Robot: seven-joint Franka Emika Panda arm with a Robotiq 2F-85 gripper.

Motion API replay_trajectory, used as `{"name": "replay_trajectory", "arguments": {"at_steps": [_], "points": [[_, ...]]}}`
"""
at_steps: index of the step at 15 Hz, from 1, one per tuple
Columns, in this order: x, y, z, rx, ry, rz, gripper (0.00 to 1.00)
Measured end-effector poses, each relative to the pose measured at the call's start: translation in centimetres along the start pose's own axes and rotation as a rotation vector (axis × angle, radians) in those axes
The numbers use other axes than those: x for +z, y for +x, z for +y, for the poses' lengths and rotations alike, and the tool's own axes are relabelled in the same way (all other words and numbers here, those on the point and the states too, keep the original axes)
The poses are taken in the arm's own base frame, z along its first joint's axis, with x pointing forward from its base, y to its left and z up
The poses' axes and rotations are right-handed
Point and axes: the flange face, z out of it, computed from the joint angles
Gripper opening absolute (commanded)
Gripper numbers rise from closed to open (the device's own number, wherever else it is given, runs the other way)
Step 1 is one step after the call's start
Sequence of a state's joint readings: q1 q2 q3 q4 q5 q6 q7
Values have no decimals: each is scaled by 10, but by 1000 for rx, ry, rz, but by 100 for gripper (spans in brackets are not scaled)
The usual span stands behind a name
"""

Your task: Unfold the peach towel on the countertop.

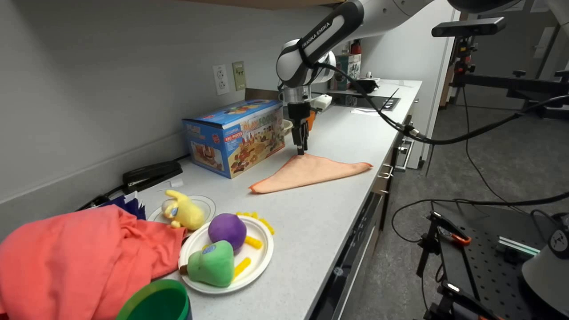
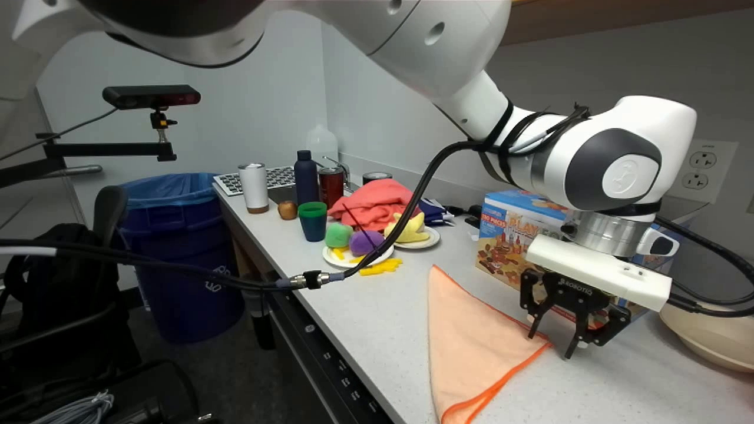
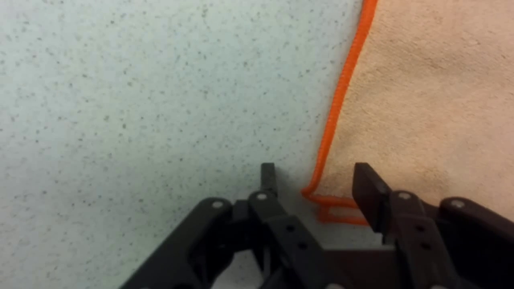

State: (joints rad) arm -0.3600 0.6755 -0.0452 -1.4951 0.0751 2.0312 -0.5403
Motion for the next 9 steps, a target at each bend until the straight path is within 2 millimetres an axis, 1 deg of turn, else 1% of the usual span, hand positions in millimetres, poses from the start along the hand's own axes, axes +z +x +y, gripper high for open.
{"name": "replay_trajectory", "arguments": {"at_steps": [2,3,9], "points": [[0,0,0,1,0,-1,6],[0,0,1,1,1,-1,1],[1,1,2,4,1,-1,0]]}}
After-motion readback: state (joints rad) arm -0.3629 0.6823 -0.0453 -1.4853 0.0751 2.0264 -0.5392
